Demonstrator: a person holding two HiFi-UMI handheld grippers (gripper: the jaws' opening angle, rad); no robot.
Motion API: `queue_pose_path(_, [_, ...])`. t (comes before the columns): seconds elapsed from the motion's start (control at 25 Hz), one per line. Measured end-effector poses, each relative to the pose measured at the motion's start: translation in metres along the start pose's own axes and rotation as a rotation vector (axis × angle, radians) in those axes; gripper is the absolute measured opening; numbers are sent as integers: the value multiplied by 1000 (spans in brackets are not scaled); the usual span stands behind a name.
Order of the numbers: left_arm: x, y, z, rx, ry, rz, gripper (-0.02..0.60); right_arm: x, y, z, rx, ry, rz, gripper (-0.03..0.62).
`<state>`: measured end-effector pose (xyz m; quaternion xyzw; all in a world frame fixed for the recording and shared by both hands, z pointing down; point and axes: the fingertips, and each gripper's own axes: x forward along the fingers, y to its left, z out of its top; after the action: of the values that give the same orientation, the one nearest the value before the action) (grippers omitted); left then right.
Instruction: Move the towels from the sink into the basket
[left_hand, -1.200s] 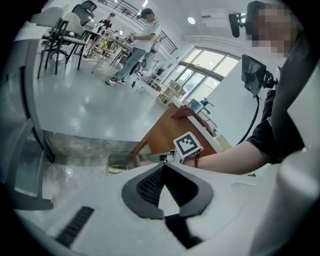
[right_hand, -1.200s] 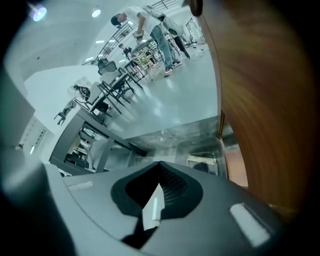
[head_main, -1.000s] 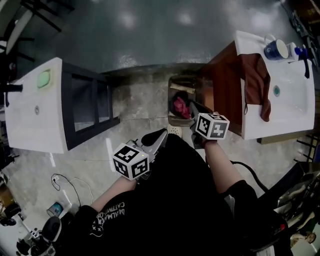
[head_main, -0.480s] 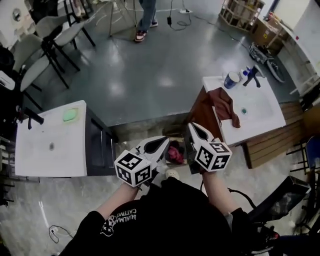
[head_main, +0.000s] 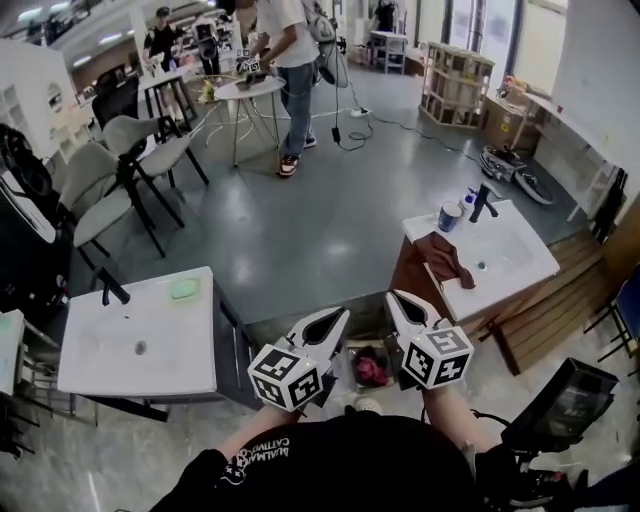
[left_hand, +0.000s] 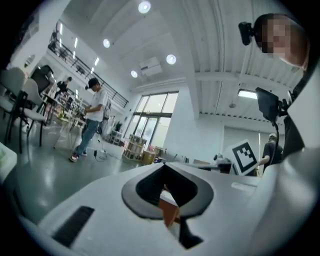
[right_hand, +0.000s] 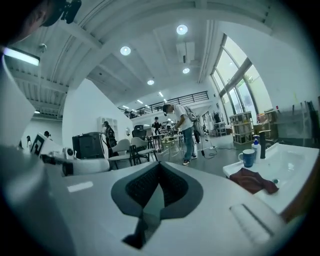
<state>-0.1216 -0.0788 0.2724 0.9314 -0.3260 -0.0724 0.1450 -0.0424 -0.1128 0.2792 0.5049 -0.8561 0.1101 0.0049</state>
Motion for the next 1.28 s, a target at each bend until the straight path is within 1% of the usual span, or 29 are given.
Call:
queue_pose_path(0.08, [-12, -7, 12, 25, -54, 4, 1, -13, 4, -13, -4, 29, -36, 5])
queue_pose_path(0.12, [-16, -11, 13, 26, -54, -7, 0, -19, 5, -18, 4, 39, -50, 5])
queue_pose_path(0.2, [-21, -19, 10, 23, -27, -36, 0, -32, 9, -25, 27, 43, -63, 5])
queue_pose_path(0.28, [-28, -26, 11, 42, -28, -50, 0, -41, 17, -23, 42, 31, -54, 5])
queue_pose_path(0.36, [-36, -30, 17, 71, -75, -45, 0, -47, 26, -21, 35, 27, -37, 5])
queue_pose_path(0.44, [-41, -33, 18, 67, -104, -45, 0, -49, 31, -23, 16, 43, -28, 5])
queue_pose_path(0.56, [-42, -32, 7, 48, -81, -41, 0, -51, 35, -29, 0, 58, -21, 5])
queue_pose_path(0.72, [-46, -29, 0, 53, -68, -9, 0, -55, 47, -32, -14, 62, 1, 5])
queue_pose_path(0.92, [-41, -36, -16, 60, -13, -14, 0, -64, 48, -43, -14, 85, 0, 5])
queue_pose_path(1.0, [-39, -43, -21, 45, -2, -48, 0, -67, 48, -47, -12, 93, 0, 5])
queue_pose_path(1.08, [-36, -49, -22, 15, -8, -76, 0, -70, 47, -49, -15, 99, 2, 5])
queue_pose_path(1.16, [-32, -50, -24, -13, -15, -79, 2, -71, 43, -50, -18, 101, 6, 5])
queue_pose_path(1.28, [-26, -48, -32, -31, 4, -60, 2, -71, 32, -49, -8, 99, 7, 5])
